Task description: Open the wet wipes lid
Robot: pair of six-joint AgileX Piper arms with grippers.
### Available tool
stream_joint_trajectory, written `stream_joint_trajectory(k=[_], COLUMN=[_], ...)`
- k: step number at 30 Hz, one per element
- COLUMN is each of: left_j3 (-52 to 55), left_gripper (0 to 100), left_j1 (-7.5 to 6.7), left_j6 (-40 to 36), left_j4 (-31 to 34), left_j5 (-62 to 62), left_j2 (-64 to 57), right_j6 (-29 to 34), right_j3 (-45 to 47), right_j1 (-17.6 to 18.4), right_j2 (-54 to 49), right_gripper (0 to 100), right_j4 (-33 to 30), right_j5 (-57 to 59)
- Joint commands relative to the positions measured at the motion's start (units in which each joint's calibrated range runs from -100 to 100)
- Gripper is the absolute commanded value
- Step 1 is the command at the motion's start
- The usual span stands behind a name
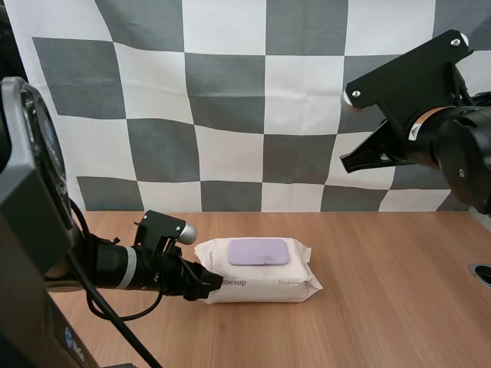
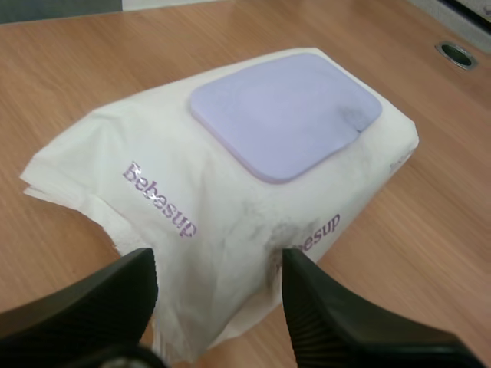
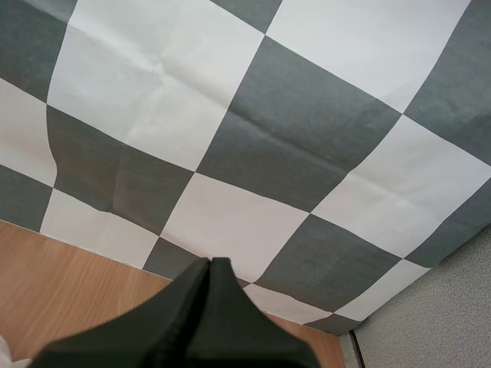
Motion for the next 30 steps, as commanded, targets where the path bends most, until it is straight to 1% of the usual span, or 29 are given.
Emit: stream_joint_trajectory(k=[1,4,8,15,16,17,18,20,21,23,24,26,28,30], left_j3=[-0.06,-0.06,-0.23,-1.24,-1.28,-1.28,-1.28,-1.28,-1.28,-1.28,-1.28,-1.28,-1.28,-1.28], left_gripper=[81,81,81,81,80,76,67,21,0,0,0,0,0,0], left_j1=[0.01,0.01,0.01,0.01,0.01,0.01,0.01,0.01,0.01,0.01,0.01,0.01,0.01,0.01], left_j6=[1.02,1.02,1.02,1.02,1.02,1.02,1.02,1.02,1.02,1.02,1.02,1.02,1.02,1.02], left_j4=[0.12,0.57,-0.51,-2.41,-2.41,-2.41,-2.51,-1.58,-0.82,-0.07,-0.07,-0.07,-0.07,-0.07], left_j5=[0.11,1.72,1.11,2.9,3.28,3.28,3.28,3.28,3.28,3.28,3.28,3.66,4.73,5.67], left_j2=[1.67,5.33,9.24,10.09,10.09,10.09,10.18,10.34,10.34,10.34,10.34,10.34,10.34,10.34], right_j6=[0.01,0.01,-0.19,-0.33,-0.33,-0.33,-0.33,-0.33,-0.6,-3.71,-6.86,-15.14,-25.74,-33.84], right_j3=[0.01,0.01,0.01,0.01,0.01,0.01,0.01,0.01,0.01,0.01,0.01,0.01,0.01,0.01], right_j1=[-0.03,-0.03,-0.03,-0.03,-0.03,-0.03,-0.03,-0.03,-0.03,-0.03,-0.03,0.56,1.65,2.57], right_j2=[-0.02,-0.02,-0.02,-0.02,-0.02,-0.02,-0.02,-0.02,-0.02,-0.02,-0.02,-0.02,-0.02,-0.02], right_gripper=[0,0,0,0,0,0,0,0,0,0,0,0,0,0], right_j4=[0.06,0.06,0.06,0.17,0.17,0.17,0.17,0.17,0.17,0.83,2.36,7.17,15.88,25.55], right_j5=[-0.02,-0.02,0.51,0.84,0.84,0.84,1.01,1.46,1.62,2.78,3.98,7.97,15.26,24.89])
